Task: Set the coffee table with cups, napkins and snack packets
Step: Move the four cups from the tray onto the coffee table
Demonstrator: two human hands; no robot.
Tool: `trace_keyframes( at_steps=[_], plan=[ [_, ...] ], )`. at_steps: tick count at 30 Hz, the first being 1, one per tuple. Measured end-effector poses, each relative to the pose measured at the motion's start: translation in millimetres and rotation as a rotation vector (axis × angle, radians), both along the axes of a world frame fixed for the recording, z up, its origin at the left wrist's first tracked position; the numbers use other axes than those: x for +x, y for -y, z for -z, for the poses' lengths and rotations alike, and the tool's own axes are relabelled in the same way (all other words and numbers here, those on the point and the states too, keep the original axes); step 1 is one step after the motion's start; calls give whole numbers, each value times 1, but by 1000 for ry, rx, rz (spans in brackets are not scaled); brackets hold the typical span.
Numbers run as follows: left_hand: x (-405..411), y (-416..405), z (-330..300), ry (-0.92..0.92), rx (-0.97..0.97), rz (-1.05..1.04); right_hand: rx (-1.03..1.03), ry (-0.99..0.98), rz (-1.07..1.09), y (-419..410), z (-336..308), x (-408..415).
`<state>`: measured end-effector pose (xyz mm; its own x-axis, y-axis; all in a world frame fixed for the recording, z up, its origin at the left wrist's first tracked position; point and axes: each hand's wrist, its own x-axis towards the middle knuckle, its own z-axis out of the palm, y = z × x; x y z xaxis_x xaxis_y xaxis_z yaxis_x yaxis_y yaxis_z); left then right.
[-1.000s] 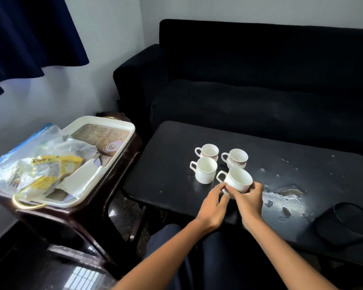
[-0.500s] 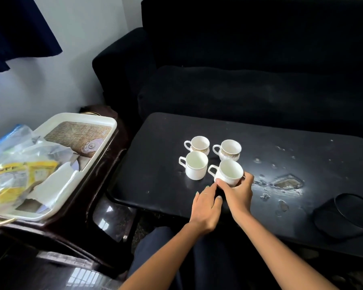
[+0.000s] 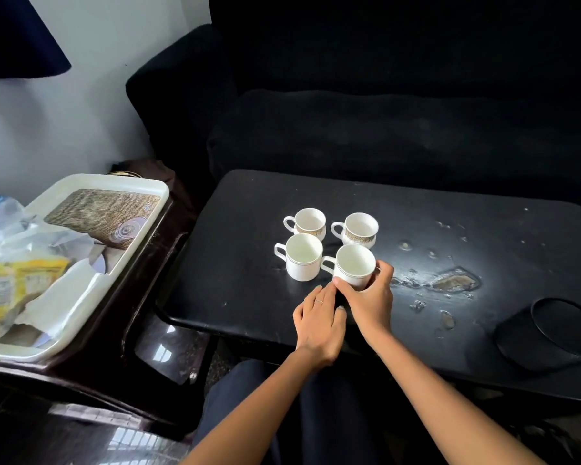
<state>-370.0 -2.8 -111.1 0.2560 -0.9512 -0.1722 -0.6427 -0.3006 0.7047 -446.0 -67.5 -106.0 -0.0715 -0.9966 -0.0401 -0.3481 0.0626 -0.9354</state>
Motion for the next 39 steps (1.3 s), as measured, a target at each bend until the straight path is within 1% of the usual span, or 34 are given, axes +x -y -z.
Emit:
trace_keyframes(
  at_steps=[3, 6, 8, 11, 13, 15, 17, 20, 23, 26, 30, 34, 36, 39],
  plan=[
    [1, 0, 0, 5, 11, 14, 29, 9, -26, 0, -2, 0],
    [6, 0, -4, -48, -8, -19, 56, 57, -70, -3, -7, -2],
    [10, 0, -9, -74, -23, -116, 71, 113, -69, -6, -10, -5],
    [16, 1, -20, -160, -26, -413, 85, 90, 28, -13, -16, -11],
    [17, 4, -28, -262, -42, -603, 7, 59, 90, -16, -24, -12],
    [20, 8, -35, -297, -104, -721, -122, -31, 107, -14, -35, -10],
    [28, 14, -42, -296, -175, -798, -236, -112, 52, -7, -47, -3],
    [46, 26, -50, -308, -235, -861, -357, -218, -109, 14, -62, 11],
    [65, 39, -55, -332, -226, -819, -387, -371, -284, 40, -68, 26],
    [83, 50, -57, -334, -184, -715, -368, -496, -408, 66, -67, 38],
    [104, 65, -58, -342, -44, -459, -276, -653, -515, 91, -62, 49],
    [124, 84, -63, -460, 85, -178, -177, -808, -574, 111, -56, 58],
    [130, 90, -67, -485, 137, -44, -149, -839, -613, 118, -52, 60],
    [135, 94, -70, -510, 186, 64, -158, -857, -645, 123, -47, 61]
  ],
)
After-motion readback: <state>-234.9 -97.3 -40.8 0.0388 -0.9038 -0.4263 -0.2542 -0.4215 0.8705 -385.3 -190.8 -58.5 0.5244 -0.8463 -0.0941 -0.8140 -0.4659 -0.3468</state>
